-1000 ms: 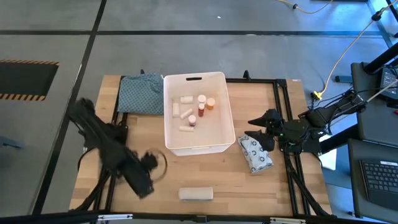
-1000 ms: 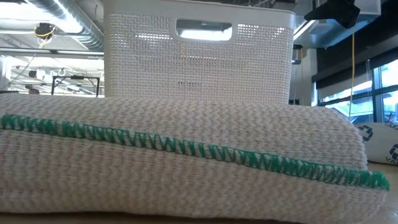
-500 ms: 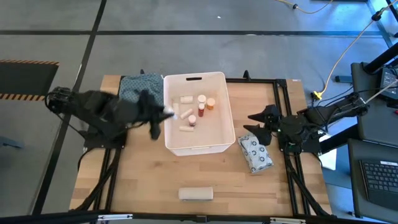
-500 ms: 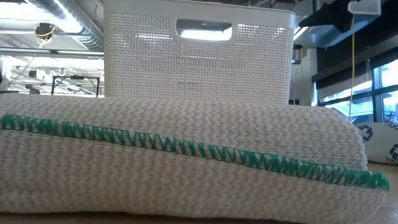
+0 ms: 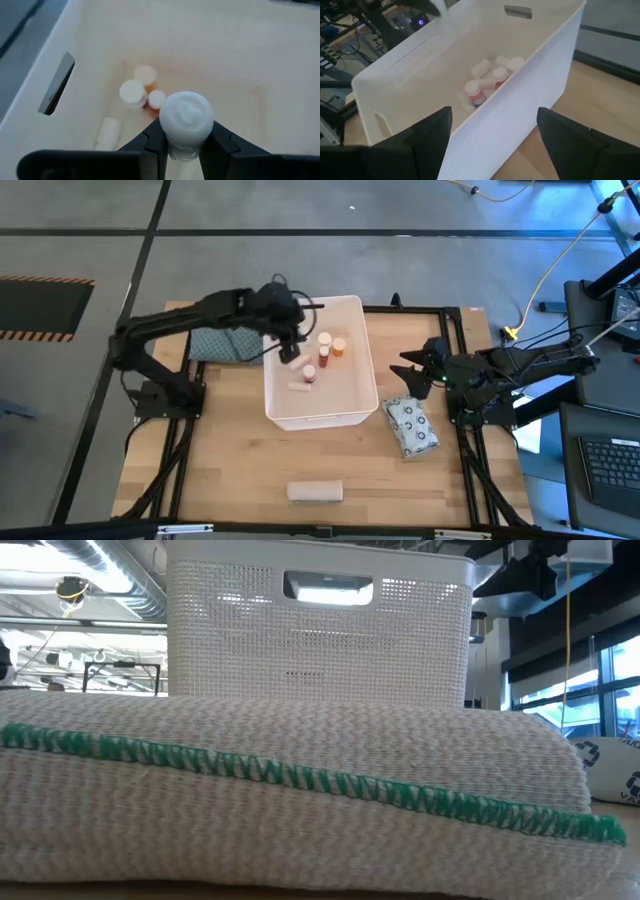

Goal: Pick & place medical supplies in basket/bin
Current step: Put the rolled gauze into the white bin

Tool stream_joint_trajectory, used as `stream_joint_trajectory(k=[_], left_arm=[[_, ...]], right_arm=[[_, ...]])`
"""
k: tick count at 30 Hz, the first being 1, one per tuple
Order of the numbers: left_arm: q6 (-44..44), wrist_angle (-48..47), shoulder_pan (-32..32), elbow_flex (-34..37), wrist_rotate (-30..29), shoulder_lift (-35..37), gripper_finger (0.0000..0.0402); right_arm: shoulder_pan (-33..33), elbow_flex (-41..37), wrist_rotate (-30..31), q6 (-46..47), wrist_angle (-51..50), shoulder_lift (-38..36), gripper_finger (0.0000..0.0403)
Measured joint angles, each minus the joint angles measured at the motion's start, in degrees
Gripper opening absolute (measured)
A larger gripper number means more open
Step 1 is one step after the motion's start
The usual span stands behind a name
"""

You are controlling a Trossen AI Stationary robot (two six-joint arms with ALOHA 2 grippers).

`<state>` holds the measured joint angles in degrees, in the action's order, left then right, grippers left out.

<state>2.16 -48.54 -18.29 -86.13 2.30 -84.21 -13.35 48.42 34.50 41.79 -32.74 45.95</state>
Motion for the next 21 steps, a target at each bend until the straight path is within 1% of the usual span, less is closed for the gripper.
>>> stream_joint_trajectory(k=[3, 8, 11, 14, 16, 21], left_arm=[[-2.75, -0.04, -3.23, 0.00, 1.94, -3.40, 0.0078], [-7.80, -1.44, -5.81, 0.00, 1.88, -7.86, 0.0076], [-8.77, -2.83, -6.18, 0.00, 0.49, -9.72, 0.0076], [-5.66, -4.85, -6.87, -0.02, -2.55, -11.44, 0.0078], [-4.62, -6.48, -7.51, -0.02, -3.38, -12.46, 0.0078], [-11.17, -9.50, -7.12, -0.02, -3.77, -13.97, 0.0078]], right_arm=[[1.15, 0.00, 0.00, 0.06, -0.08, 0.00, 0.0294], [3.04, 0.00, 0.00, 0.10, -0.10, 0.00, 0.0294], [4.40, 0.00, 0.00, 0.12, -0.13, 0.00, 0.0294], [5.79, 0.00, 0.00, 0.04, -0.20, 0.00, 0.0294], [6.57, 0.00, -0.01, -0.01, -0.57, 0.00, 0.0294], [7.91, 0.00, -0.02, 0.02, -1.96, 0.00, 0.0294]])
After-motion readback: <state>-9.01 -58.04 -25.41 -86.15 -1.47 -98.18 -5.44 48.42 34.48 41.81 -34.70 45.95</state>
